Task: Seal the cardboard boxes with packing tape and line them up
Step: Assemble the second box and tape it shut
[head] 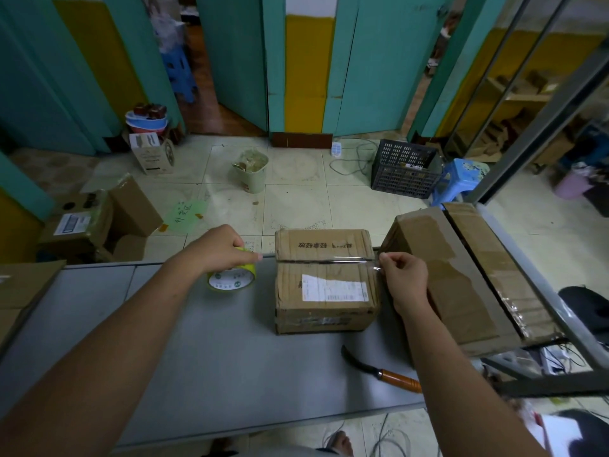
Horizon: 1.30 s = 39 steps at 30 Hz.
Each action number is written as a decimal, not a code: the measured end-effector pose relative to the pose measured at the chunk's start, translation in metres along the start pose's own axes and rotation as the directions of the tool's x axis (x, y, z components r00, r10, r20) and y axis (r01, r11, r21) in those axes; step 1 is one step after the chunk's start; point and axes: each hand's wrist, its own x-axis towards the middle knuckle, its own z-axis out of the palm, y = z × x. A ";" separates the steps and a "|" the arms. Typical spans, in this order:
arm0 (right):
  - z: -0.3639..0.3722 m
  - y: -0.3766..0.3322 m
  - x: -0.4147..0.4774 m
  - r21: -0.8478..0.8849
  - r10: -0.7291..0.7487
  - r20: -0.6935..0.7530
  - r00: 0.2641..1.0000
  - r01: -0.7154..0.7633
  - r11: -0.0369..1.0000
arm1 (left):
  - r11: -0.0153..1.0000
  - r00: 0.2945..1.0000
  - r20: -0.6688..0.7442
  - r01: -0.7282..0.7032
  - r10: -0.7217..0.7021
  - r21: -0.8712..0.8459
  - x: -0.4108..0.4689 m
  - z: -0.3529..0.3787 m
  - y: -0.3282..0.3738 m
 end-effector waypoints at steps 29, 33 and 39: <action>0.012 0.015 -0.008 0.305 0.600 0.493 0.630 -0.771 0.559 | 0.990 0.997 0.068 0.024 -0.033 0.137 0.014 0.043 0.003; 0.009 0.015 -0.006 0.306 0.569 0.590 0.573 -0.811 0.499 | 0.994 0.998 0.040 0.049 -0.053 0.095 0.012 0.048 0.002; 0.015 0.016 -0.011 0.323 0.546 0.559 0.625 -0.770 0.551 | 0.997 0.997 0.037 0.062 -0.064 0.052 0.008 0.051 0.001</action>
